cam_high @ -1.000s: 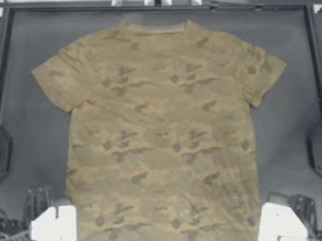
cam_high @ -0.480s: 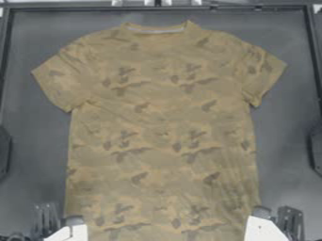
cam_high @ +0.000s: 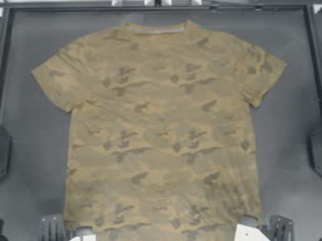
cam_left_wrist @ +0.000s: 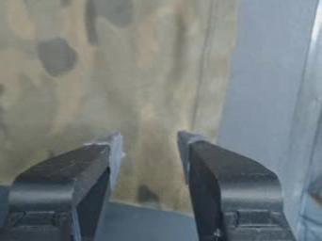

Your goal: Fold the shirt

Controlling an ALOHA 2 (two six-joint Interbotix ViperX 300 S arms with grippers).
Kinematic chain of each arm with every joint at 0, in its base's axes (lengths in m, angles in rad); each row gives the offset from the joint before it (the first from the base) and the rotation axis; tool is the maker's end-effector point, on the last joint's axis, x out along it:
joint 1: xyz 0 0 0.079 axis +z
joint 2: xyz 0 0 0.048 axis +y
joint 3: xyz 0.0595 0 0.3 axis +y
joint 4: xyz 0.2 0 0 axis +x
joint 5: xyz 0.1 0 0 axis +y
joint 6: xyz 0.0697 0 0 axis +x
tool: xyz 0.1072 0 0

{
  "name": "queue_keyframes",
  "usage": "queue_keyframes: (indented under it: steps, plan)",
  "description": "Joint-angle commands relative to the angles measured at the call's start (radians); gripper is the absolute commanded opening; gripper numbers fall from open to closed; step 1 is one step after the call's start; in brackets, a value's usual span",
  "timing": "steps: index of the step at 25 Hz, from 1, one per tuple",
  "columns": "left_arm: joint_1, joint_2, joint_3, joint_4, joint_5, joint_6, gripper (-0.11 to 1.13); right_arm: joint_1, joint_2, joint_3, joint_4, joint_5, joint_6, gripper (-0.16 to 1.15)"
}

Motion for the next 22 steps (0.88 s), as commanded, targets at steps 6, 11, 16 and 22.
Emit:
queue_keyframes:
  steps: [6,11,16,22]
  plan:
    - [-0.015,0.035,-0.032,-0.041,-0.008,0.002,0.79,0.003,0.020,-0.011,0.003,-0.017,0.002,0.97]
    - [-0.015,0.054,-0.029,-0.043,-0.009,0.003,0.79,0.003,0.040,-0.011,0.005,-0.011,-0.002,0.97]
    - [-0.015,0.069,-0.026,-0.043,-0.008,0.003,0.79,0.003,0.058,-0.005,0.011,-0.006,0.000,0.97]
    - [-0.014,0.087,-0.021,-0.057,-0.005,0.006,0.76,0.003,0.091,-0.008,0.021,-0.006,-0.002,0.97]
